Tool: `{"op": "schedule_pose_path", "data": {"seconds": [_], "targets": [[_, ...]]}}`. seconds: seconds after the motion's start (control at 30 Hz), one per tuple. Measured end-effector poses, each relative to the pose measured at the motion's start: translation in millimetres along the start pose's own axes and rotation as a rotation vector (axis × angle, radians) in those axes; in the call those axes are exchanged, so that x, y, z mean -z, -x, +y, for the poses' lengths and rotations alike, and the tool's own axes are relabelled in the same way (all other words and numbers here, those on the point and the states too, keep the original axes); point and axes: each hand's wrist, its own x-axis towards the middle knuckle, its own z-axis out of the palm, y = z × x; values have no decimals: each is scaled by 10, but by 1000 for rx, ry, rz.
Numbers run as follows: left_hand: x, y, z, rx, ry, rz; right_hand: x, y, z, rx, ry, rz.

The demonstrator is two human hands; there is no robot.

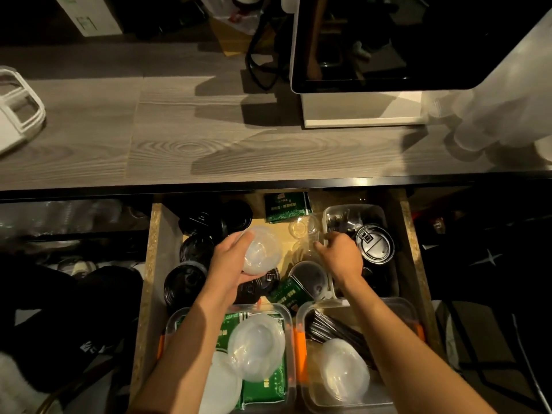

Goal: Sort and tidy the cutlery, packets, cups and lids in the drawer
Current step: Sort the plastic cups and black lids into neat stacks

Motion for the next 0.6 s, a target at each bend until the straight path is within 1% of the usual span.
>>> {"op": "schedule_pose_path", "data": {"seconds": [0.07,0.1,0.17,0.23,0.33,0.4,0.47,0.53,0.6], "targets": [[31,2,-16,14,10,-4,-83,-73,10,-6,146,-33],[38,12,-22,28,34,-5,-118,-90,11,-16,167,-42],[48,34,-28,53,93,-4,-152,-74,10,-11,130,-13],[40,60,-16,62,126,10,-91,19,-26,27,9,33],[-6,121,36,57,141,11,133,312,-152,112,-295,89],[-64,195,80,42,141,1,332,547,-230,211,-412,158],[-147,300,135,19,133,-12,526,759,-296,350,-457,220],[-256,437,197,20,116,-26,692,952,-358,521,-472,262],[-372,598,254,36,139,-42,838,1112,-395,689,-428,272]]}}
